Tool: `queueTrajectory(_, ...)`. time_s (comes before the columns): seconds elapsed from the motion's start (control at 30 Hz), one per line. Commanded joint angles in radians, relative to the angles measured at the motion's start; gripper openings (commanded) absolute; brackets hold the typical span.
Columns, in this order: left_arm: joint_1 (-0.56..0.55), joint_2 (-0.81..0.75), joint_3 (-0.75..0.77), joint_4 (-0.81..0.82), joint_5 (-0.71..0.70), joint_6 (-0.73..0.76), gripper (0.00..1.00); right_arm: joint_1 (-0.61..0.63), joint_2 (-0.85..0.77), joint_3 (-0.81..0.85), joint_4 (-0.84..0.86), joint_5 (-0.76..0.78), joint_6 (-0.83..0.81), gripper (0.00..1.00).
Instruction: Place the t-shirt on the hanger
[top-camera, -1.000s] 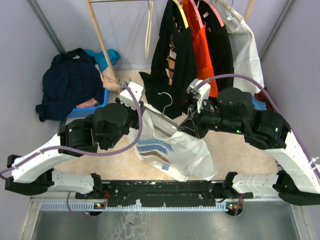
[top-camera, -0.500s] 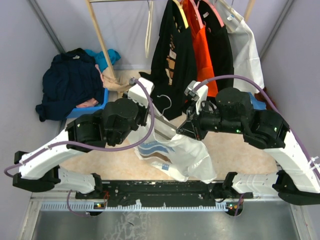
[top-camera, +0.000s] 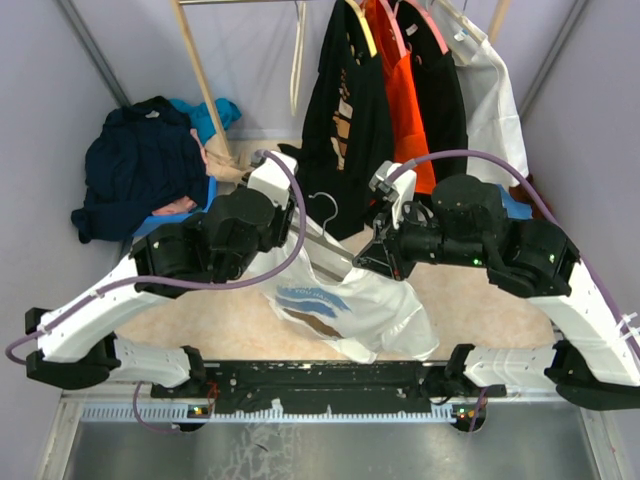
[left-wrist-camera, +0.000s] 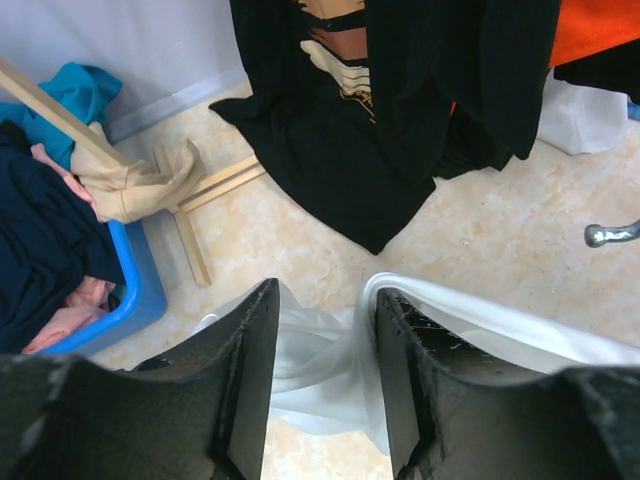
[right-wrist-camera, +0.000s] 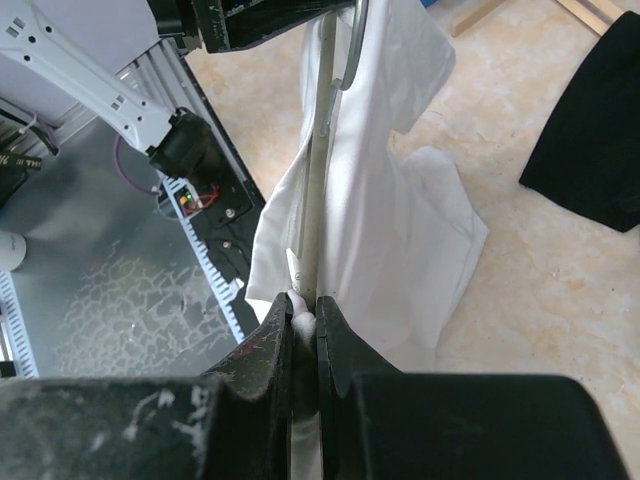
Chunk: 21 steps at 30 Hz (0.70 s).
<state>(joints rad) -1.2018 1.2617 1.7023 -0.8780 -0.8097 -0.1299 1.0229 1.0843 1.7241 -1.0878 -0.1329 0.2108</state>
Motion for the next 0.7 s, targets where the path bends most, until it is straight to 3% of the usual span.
queueTrajectory(0.0, 0.031, -0.017, -0.008, -0.035, 0.019, -0.011, 0.53, -0.003, -0.020, 0.044, 0.041, -0.036, -0.004, 0.00)
queueTrajectory(0.23, 0.032, -0.066, 0.027, 0.034, 0.147, 0.032, 0.65, -0.003, -0.014, 0.030, 0.051, -0.020, 0.012, 0.00)
queueTrajectory(0.33, 0.032, -0.108, 0.027, 0.071, 0.216, 0.056, 0.76, -0.003, -0.006, 0.032, 0.049, -0.011, 0.019, 0.00)
queueTrajectory(0.67, 0.032, -0.182, 0.016, 0.083, 0.307, 0.056, 0.76, -0.002, 0.054, 0.069, 0.043, 0.045, 0.045, 0.00)
